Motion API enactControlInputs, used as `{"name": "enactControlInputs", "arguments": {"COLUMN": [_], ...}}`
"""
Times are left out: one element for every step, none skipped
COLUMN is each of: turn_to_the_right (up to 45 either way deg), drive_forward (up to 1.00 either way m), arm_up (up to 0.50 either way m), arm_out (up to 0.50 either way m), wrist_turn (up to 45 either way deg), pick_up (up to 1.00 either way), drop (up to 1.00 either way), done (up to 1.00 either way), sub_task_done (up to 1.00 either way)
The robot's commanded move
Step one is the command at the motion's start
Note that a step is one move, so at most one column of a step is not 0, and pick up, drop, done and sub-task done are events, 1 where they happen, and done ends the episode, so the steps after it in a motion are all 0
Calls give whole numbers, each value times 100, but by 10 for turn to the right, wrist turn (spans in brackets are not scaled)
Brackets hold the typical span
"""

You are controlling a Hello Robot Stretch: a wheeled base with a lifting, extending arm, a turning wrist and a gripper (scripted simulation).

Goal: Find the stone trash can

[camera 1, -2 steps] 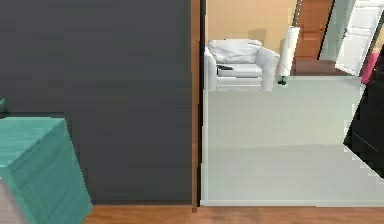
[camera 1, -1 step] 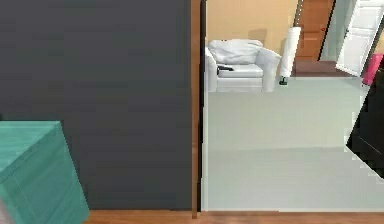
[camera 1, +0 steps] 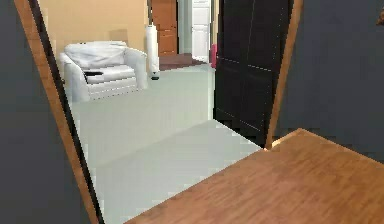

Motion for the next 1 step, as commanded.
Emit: {"name": "enactControlInputs", "arguments": {"turn_to_the_right": [0], "drive_forward": [100], "arm_up": [0], "arm_out": [0], "wrist_turn": [0], "pick_up": [0], "drop": [0], "done": [0], "sub_task_done": [0]}}
